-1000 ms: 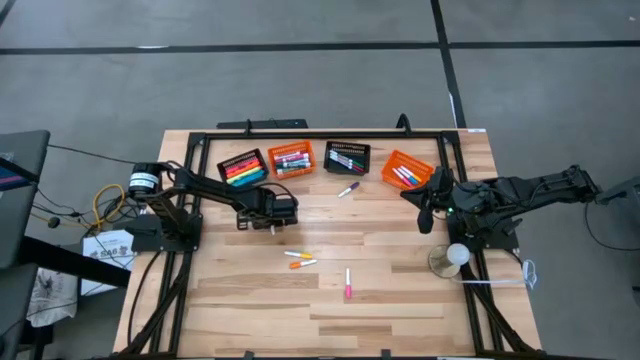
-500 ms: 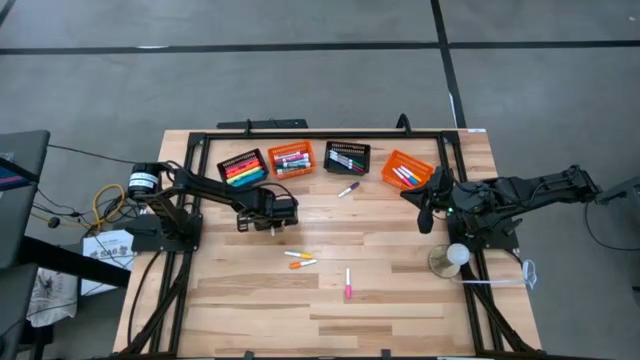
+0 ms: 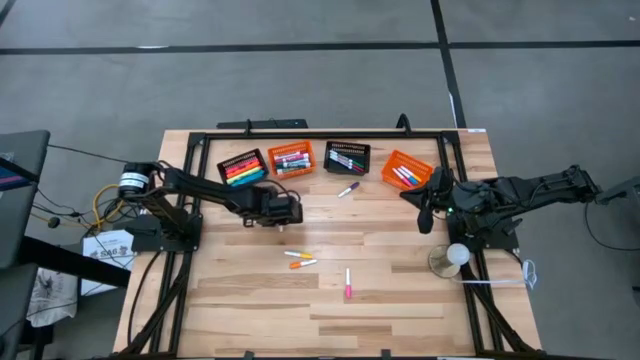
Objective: Pick & Place Markers
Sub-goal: Put the top orange small highlighter pen into the left orange bin, then put the orange small highlighter pen into the left orange bin
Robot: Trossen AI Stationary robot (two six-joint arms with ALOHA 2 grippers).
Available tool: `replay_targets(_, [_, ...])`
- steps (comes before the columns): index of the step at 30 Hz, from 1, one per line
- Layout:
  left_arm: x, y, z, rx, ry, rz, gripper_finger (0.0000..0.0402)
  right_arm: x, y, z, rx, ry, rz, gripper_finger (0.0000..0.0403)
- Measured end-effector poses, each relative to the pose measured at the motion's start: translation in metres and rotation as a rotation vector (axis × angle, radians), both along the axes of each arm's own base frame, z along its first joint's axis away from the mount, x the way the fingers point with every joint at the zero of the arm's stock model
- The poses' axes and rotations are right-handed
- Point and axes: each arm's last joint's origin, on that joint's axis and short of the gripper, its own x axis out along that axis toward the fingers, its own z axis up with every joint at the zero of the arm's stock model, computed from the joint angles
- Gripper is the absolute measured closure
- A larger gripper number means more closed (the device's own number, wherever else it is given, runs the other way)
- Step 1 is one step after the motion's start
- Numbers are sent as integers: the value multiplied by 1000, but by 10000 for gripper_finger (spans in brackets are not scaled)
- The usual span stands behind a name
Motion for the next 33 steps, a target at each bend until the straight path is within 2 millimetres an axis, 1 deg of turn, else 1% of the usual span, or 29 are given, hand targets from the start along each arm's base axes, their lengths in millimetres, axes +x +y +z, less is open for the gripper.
replay_targets(2, [3,1,4,29,-47,-20,335,1,1,1,16,-17,22,393])
replay_targets(5, [10,2,11,72,-132,-43,334,4,2,4,44,-50,66,393])
replay_targets(8, [18,2,18,117,-232,-75,345,8,3,5,71,-58,107,393])
replay_targets(12, [29,3,28,170,-357,-112,365,19,3,2,112,-44,146,393])
replay_targets(17, [29,4,28,171,-357,-125,382,33,-1,-4,114,-5,111,393])
replay_targets(22, [29,1,27,111,-360,-171,382,40,-3,-10,113,29,94,393])
replay_targets(25, [26,2,23,118,-339,-168,371,44,-2,-11,112,30,96,393])
replay_targets(28, [22,3,17,116,-317,-166,348,46,-2,-11,108,21,101,393])
replay_targets(30, [21,2,16,109,-313,-171,322,47,-2,-12,106,28,101,393])
replay_targets(33, [23,1,18,110,-342,-187,270,48,-2,-12,106,34,101,393])
